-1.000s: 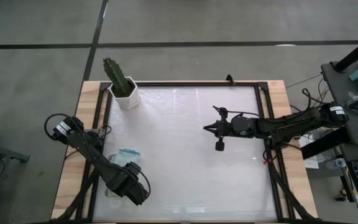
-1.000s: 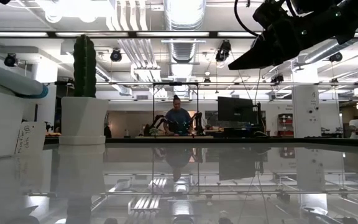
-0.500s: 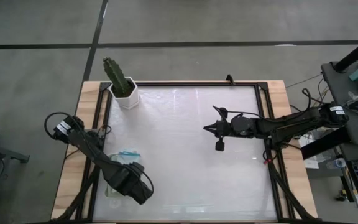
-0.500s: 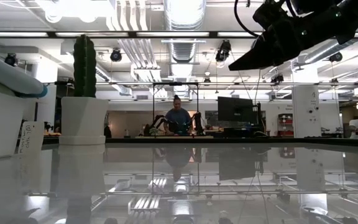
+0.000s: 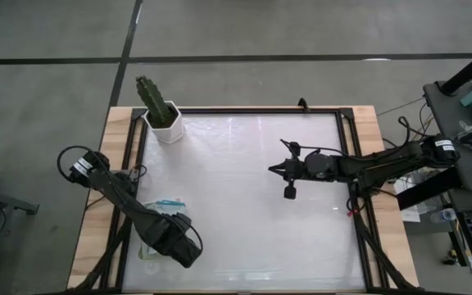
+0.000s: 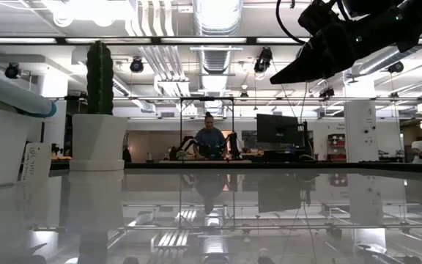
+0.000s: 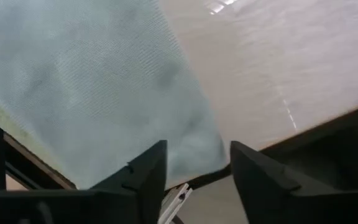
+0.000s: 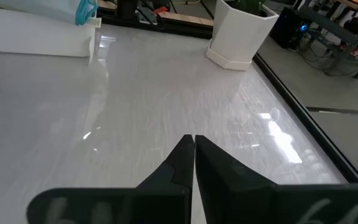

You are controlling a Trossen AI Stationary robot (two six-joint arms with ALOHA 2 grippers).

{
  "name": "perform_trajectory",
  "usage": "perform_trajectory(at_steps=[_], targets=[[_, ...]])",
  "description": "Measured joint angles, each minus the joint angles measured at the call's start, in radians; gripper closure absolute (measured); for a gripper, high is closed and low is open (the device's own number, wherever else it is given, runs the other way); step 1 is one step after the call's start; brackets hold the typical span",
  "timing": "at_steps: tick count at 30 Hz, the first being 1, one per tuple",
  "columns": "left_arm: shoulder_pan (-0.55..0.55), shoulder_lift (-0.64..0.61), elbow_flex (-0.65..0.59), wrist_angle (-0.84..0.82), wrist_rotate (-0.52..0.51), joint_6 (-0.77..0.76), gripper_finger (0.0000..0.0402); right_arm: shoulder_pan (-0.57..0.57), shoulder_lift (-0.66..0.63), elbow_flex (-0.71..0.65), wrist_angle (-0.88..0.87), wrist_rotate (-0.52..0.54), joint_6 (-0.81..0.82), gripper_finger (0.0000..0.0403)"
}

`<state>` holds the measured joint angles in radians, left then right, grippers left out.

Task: Fold microfiber towels
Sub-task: Put the light blue microfiber towel into the white bin

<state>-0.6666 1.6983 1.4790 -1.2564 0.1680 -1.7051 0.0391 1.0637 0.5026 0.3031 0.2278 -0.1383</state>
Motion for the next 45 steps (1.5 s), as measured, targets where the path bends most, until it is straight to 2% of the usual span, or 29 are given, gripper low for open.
perform_trajectory(at_steps=[3,6,15,20,26,31,45], targets=[[0.000,-0.022,0.011,-0.010,-0.001,0.019,0.0221,0.000,0.000,0.000,0.000,0.000,0.000,0.0394],[0.000,-0.054,0.013,-0.016,-0.023,0.038,0.0213,0.000,0.000,0.000,-0.001,0.000,0.000,0.0394],[0.000,-0.162,-0.041,-0.299,-0.272,0.013,0.0212,0.000,0.000,0.000,-0.007,0.000,0.000,0.0394],[0.000,-0.243,-0.155,-0.260,-0.337,-0.019,0.0223,0.000,0.000,0.000,-0.007,0.000,0.009,0.0394],[-0.001,-0.325,-0.335,-0.130,-0.334,-0.090,0.0250,0.000,0.000,0.000,-0.010,0.000,0.009,0.0394],[-0.001,-0.356,-0.425,-0.025,-0.332,-0.095,0.0260,0.000,0.000,0.000,-0.011,0.000,0.008,0.0394],[-0.001,-0.364,-0.424,-0.018,-0.278,-0.101,0.0261,0.000,0.000,0.000,-0.011,0.000,0.008,0.0394]])
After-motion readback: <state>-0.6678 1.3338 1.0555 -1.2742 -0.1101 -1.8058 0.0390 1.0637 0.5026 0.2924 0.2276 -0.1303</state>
